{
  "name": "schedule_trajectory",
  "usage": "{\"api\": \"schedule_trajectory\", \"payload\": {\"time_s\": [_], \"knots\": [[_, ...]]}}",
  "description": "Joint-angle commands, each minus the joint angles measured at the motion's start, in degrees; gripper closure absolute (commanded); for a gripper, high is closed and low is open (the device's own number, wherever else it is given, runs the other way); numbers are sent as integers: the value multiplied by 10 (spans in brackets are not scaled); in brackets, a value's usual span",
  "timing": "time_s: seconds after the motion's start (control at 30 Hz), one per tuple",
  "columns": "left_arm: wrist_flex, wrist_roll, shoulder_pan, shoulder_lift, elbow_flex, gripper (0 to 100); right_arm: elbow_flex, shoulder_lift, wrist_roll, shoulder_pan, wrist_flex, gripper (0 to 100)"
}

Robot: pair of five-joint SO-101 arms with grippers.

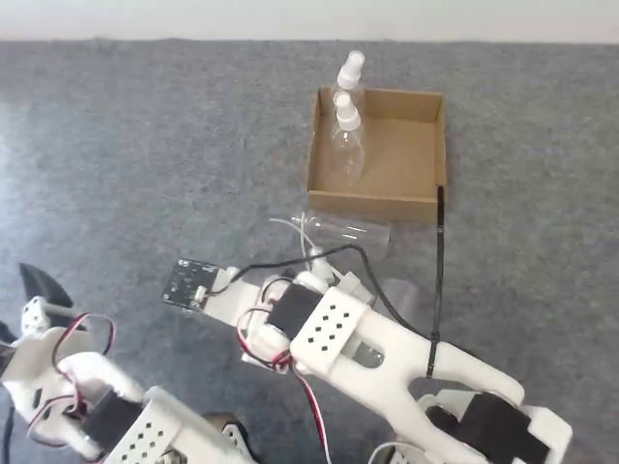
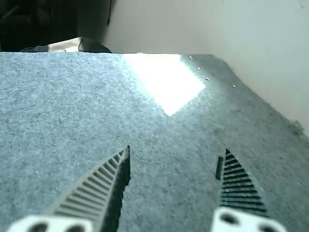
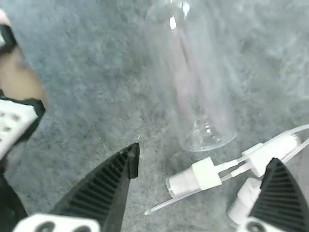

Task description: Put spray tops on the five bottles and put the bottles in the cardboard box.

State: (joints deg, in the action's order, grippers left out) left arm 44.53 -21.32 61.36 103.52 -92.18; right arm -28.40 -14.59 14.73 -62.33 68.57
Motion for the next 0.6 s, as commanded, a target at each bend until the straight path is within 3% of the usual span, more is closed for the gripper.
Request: {"api": "schedule_trajectory", "payload": {"time_s": [0.0, 0.23, 0.57], "knots": [[-18, -6, 3, 2, 6, 731, 126, 33, 8, -11, 63, 634], [-18, -5, 6, 2, 6, 731, 310, 189, 9, -44, 130, 634], [-18, -5, 5, 2, 6, 731, 464, 366, 36, -53, 131, 634]]}}
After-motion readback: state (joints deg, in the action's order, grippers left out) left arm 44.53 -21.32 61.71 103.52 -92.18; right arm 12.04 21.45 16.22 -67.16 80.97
